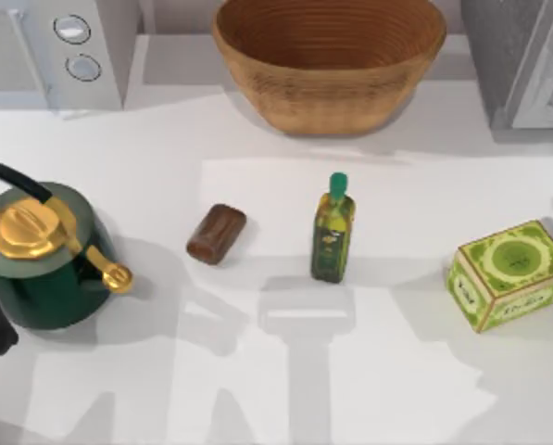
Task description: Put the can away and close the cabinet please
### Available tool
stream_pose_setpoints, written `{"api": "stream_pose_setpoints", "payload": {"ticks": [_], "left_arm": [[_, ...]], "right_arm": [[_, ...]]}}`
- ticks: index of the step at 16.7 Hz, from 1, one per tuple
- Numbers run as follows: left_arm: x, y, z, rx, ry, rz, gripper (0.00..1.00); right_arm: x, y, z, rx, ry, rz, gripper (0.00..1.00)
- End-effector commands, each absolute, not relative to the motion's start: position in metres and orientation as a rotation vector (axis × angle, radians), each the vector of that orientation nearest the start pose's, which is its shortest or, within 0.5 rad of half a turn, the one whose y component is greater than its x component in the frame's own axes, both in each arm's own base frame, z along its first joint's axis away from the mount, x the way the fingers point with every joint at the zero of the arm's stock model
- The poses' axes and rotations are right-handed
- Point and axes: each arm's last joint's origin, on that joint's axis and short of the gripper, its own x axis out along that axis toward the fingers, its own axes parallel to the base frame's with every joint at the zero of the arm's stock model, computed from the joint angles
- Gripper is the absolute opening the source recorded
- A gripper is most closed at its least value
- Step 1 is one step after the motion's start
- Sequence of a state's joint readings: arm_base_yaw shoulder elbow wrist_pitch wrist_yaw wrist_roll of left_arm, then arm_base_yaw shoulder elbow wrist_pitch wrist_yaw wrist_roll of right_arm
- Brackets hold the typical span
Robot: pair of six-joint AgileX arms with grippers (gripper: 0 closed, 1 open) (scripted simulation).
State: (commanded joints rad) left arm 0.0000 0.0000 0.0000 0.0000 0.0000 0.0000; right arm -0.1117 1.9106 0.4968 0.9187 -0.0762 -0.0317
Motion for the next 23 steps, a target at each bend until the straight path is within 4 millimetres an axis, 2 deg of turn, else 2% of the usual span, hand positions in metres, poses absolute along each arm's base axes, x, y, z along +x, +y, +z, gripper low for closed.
{"api": "stream_pose_setpoints", "payload": {"ticks": [5,9,11,13,16,18,20,23], "left_arm": [[0.106,-0.001,0.16,0.0,0.0,0.0,1.0],[0.106,-0.001,0.16,0.0,0.0,0.0,1.0],[0.106,-0.001,0.16,0.0,0.0,0.0,1.0],[0.106,-0.001,0.16,0.0,0.0,0.0,1.0],[0.106,-0.001,0.16,0.0,0.0,0.0,1.0],[0.106,-0.001,0.16,0.0,0.0,0.0,1.0],[0.106,-0.001,0.16,0.0,0.0,0.0,1.0],[0.106,-0.001,0.16,0.0,0.0,0.0,1.0]], "right_arm": [[0.296,-0.03,0.068,0.006,0.497,-0.012,0.0],[0.306,-0.043,0.078,0.048,0.519,-0.044,0.0],[0.315,-0.05,0.096,0.072,0.524,-0.051,0.0],[0.321,-0.051,0.125,0.083,0.528,-0.045,0.0],[0.316,-0.043,0.174,0.074,0.52,-0.024,0.0],[0.307,-0.036,0.2,0.047,0.504,-0.012,0.0],[0.299,-0.031,0.214,0.018,0.498,-0.009,0.0],[0.296,-0.03,0.218,0.005,0.495,-0.011,0.0]]}}
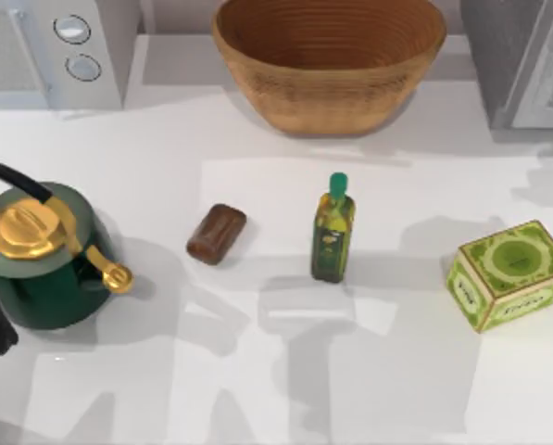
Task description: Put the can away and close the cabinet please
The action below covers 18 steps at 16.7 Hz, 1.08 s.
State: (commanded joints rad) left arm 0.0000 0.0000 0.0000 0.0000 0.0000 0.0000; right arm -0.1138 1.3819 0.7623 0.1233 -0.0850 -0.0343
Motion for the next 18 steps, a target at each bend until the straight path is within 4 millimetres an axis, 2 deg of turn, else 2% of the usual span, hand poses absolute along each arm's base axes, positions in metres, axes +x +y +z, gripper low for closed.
{"api": "stream_pose_setpoints", "payload": {"ticks": [4,7,13,18], "left_arm": [[0.106,-0.001,0.16,0.0,0.0,0.0,1.0],[0.106,-0.001,0.16,0.0,0.0,0.0,1.0],[0.106,-0.001,0.16,0.0,0.0,0.0,1.0],[0.106,-0.001,0.16,0.0,0.0,0.0,1.0]], "right_arm": [[0.294,-0.031,0.217,0.009,0.499,-0.014,0.0],[0.277,-0.026,0.214,0.006,0.509,-0.006,0.0],[0.21,-0.011,0.217,-0.011,0.419,0.019,0.0],[0.144,-0.003,0.209,-0.015,0.205,0.024,0.0]]}}
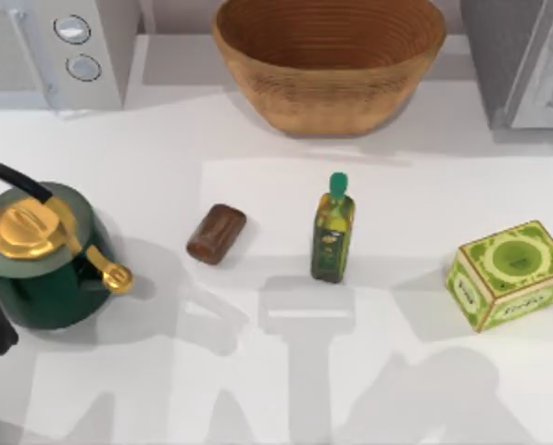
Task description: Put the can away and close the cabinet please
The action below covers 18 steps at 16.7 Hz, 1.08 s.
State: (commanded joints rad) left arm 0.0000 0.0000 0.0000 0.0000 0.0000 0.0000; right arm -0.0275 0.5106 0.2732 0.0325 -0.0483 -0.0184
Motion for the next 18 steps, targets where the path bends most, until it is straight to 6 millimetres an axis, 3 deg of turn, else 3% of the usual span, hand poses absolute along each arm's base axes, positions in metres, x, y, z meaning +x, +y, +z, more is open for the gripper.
{"api": "stream_pose_setpoints", "payload": {"ticks": [4,9,15,18], "left_arm": [[0.106,-0.001,0.16,0.0,0.0,0.0,1.0],[0.106,-0.001,0.16,0.0,0.0,0.0,1.0],[0.106,-0.001,0.16,0.0,0.0,0.0,1.0],[0.106,-0.001,0.16,0.0,0.0,0.0,1.0]], "right_arm": [[0.114,-0.002,0.184,-0.007,0.063,0.011,0.0],[0.106,-0.001,0.161,0.0,0.002,0.0,0.0],[0.106,-0.001,0.161,0.001,0.002,-0.001,0.0],[0.107,0.0,0.173,0.002,0.038,0.012,0.0]]}}
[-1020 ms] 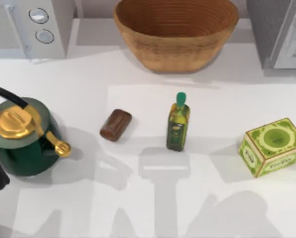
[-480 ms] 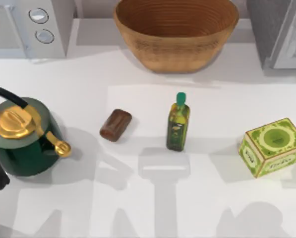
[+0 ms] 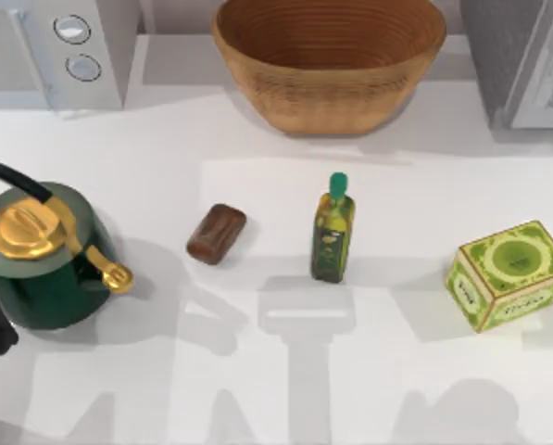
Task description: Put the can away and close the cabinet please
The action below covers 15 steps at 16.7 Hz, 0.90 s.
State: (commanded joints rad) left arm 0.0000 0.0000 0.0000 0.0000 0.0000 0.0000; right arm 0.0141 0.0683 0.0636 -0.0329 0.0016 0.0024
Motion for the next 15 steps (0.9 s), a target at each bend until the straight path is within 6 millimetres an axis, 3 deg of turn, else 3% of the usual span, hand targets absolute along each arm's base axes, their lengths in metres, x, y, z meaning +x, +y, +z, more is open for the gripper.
{"api": "stream_pose_setpoints", "payload": {"ticks": [3,5,12,15], "left_arm": [[0.106,-0.001,0.16,0.0,0.0,0.0,1.0],[0.106,-0.001,0.16,0.0,0.0,0.0,1.0],[0.106,-0.001,0.16,0.0,0.0,0.0,1.0],[0.106,-0.001,0.16,0.0,0.0,0.0,1.0]], "right_arm": [[0.112,0.004,0.206,0.0,0.106,0.037,0.0],[0.122,0.008,0.24,-0.003,0.142,0.053,0.0],[0.179,0.026,0.416,-0.002,0.049,0.058,0.0],[0.205,0.034,0.47,0.003,0.0,0.041,0.0]]}}
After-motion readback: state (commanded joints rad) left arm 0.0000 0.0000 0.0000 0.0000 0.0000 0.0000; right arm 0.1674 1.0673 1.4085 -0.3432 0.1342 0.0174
